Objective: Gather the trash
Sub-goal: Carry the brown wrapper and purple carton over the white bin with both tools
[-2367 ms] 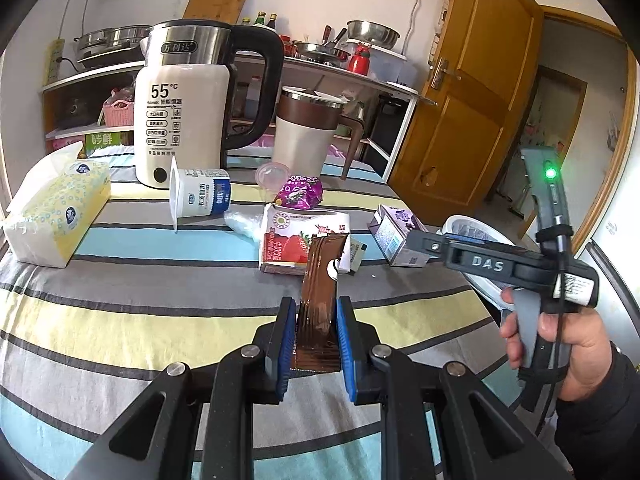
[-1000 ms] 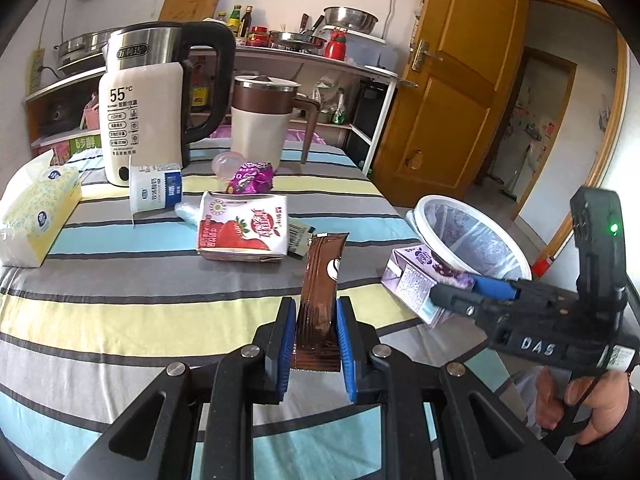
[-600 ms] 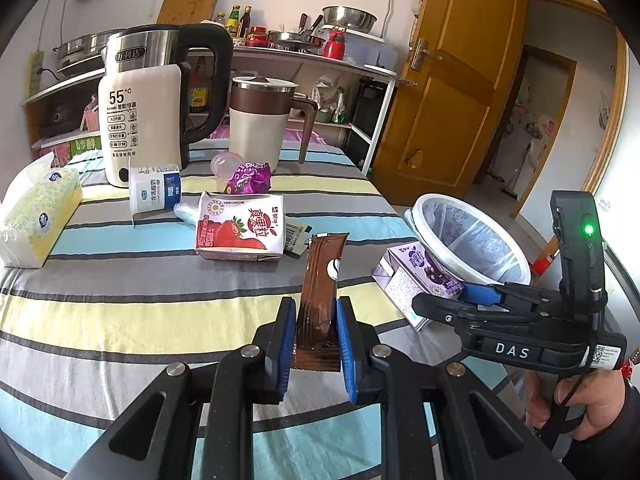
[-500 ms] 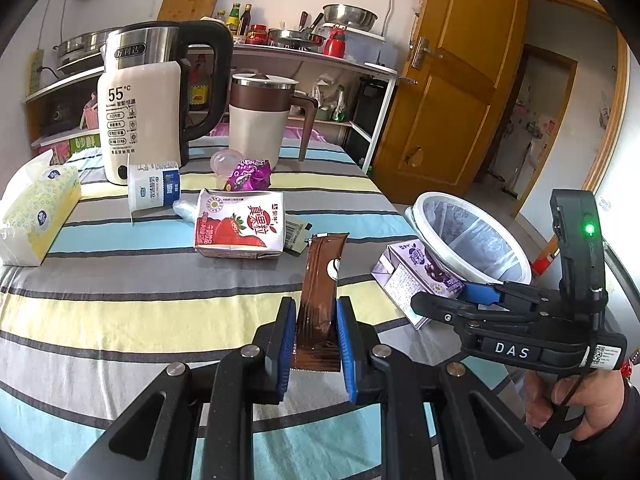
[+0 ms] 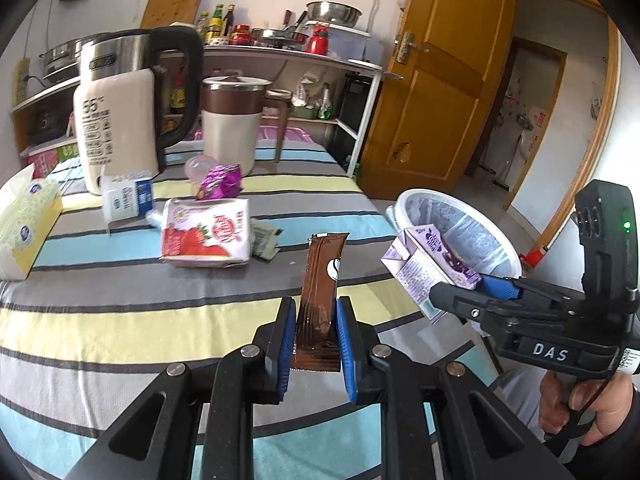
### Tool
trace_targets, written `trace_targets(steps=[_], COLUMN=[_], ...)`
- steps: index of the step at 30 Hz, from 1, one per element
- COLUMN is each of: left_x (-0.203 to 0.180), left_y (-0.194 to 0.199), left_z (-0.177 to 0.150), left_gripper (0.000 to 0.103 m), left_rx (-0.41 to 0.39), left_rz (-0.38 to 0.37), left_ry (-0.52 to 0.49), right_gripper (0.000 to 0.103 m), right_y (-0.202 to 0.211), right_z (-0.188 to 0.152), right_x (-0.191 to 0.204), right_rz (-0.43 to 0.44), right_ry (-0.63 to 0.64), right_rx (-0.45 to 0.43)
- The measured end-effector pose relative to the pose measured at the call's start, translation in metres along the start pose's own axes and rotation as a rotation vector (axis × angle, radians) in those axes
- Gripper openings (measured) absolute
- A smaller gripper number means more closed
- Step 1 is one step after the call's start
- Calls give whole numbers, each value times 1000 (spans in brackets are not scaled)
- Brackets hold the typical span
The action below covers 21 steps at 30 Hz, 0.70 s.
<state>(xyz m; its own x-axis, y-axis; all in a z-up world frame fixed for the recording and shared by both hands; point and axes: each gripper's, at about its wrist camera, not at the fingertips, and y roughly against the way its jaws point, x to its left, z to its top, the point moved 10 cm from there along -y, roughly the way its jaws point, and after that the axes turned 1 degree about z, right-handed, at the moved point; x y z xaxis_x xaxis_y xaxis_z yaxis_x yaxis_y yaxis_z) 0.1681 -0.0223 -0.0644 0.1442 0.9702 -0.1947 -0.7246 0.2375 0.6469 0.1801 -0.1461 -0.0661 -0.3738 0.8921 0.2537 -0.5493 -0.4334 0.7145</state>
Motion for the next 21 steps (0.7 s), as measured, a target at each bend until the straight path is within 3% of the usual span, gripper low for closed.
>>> trace_targets(steps=[21], left_x=[-106], left_y=[-52], left_z=[38], left_gripper=[21], left_rx=[13], left_rz=[-164], left_ry=[-120], right_gripper=[55], right_y=[61], right_z=[10], right_x=[-105], right_rz=[-161], right_ry=[-135], right_rx=[-113])
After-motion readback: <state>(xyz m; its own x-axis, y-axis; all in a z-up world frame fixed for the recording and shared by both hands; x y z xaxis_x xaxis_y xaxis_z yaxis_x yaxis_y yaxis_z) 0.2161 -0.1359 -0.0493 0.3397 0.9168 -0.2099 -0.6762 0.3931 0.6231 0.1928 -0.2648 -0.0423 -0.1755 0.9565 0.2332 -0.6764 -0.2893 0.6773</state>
